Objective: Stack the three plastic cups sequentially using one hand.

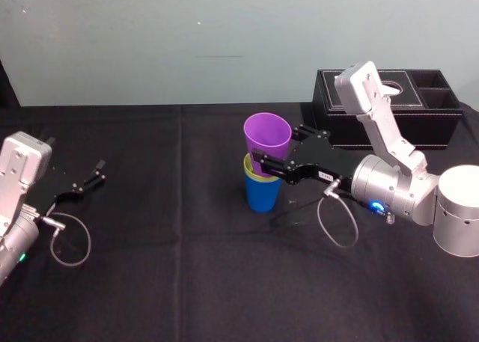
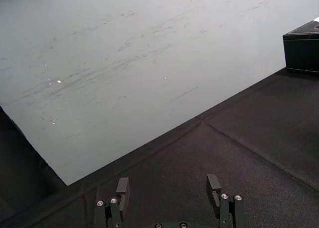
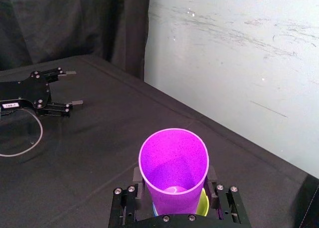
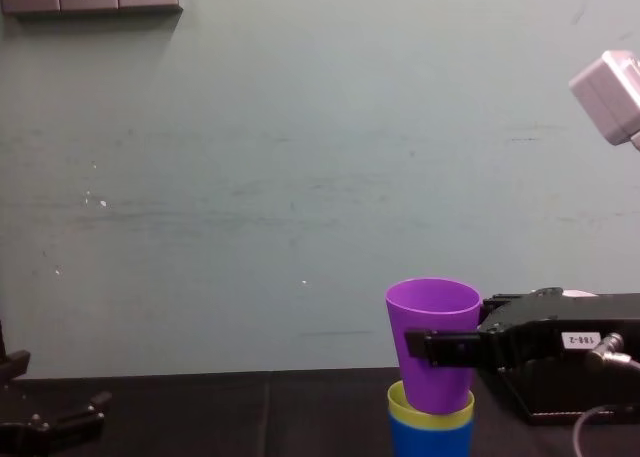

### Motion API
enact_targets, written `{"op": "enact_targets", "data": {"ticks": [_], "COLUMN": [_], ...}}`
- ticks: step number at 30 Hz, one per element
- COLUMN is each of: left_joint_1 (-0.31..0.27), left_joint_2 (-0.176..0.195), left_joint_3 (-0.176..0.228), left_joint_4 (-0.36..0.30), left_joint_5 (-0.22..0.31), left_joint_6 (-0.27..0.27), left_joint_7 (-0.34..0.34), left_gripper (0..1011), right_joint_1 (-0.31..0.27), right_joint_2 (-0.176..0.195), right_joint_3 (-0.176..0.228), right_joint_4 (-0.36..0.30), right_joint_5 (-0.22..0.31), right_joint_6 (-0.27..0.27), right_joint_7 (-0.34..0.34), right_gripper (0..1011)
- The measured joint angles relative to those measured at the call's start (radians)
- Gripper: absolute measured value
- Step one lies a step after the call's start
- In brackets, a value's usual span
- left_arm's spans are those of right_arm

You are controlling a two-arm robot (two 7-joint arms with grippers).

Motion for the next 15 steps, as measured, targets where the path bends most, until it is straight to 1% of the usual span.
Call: {"op": "enact_targets", "data": {"ticks": [15], "left_joint_1": [0.000], "left_joint_2": [0.000], "left_joint_3": [0.000], "left_joint_4": [0.000], "left_joint_5": [0.000], "left_joint_6": [0.000], "left_joint_7": [0.000], "left_gripper": [1010], "right_joint_1": [0.014], "right_joint_2": [-0.015], "right_joint_3": [-0.007], "right_joint_4": [0.039], "right_joint_5": [-0.006], "right_joint_6": [-0.009], "right_joint_7": [0.009], "right_gripper": [722]}}
